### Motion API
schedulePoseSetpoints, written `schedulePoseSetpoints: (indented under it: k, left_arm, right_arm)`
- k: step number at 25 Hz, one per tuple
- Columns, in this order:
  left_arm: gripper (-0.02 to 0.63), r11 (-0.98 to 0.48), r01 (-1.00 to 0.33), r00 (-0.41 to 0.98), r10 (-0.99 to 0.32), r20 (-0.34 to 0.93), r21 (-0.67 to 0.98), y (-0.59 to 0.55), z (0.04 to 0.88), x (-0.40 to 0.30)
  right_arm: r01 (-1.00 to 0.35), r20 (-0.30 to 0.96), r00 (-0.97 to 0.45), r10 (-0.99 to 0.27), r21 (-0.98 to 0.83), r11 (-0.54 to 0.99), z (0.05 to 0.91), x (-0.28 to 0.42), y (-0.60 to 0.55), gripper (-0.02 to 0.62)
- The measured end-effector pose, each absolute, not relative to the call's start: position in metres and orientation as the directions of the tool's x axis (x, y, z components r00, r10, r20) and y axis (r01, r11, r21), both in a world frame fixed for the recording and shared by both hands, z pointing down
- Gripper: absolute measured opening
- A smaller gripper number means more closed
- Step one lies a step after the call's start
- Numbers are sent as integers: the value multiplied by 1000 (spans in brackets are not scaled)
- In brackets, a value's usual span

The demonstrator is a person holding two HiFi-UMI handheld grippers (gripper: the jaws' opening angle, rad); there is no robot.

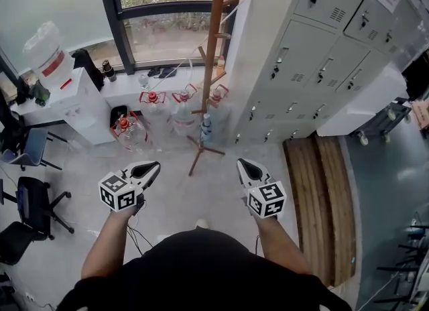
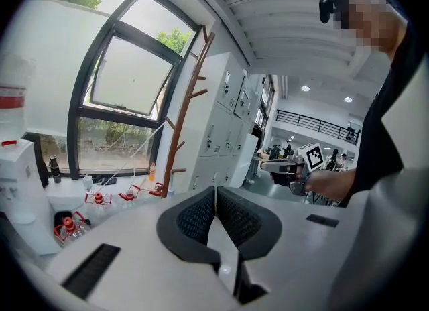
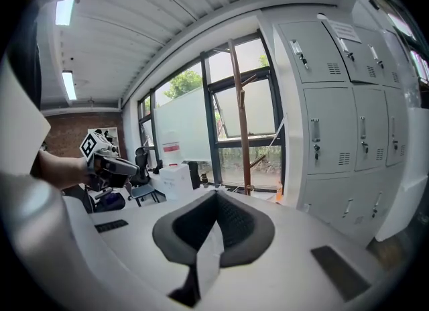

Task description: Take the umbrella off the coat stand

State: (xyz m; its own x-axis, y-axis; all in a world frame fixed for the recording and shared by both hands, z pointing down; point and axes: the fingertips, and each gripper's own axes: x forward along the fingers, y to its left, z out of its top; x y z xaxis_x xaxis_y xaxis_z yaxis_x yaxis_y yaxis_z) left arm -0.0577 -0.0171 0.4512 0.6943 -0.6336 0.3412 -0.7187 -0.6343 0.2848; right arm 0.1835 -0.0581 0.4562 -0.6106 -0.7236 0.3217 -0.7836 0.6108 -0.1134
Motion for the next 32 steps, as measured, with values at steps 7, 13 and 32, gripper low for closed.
schedulePoseSetpoints:
  k: [7, 13, 32]
  left_arm:
    - [26, -639, -743, 660, -653, 372, 197, -41, 453, -35]
    - [26, -642, -743, 658, -651, 379, 188, -40, 456, -28]
    - [26, -657, -722, 684, -628, 372, 219, -123, 464, -76]
  right_arm:
    - [-732, 339, -668, -663, -137, 668, 463, 185, -87, 12]
    - [-707, 349, -691, -633, -139, 694, 468, 178, -99, 13]
    - [-743, 389, -651, -652, -149, 652, 490, 131, -185, 14]
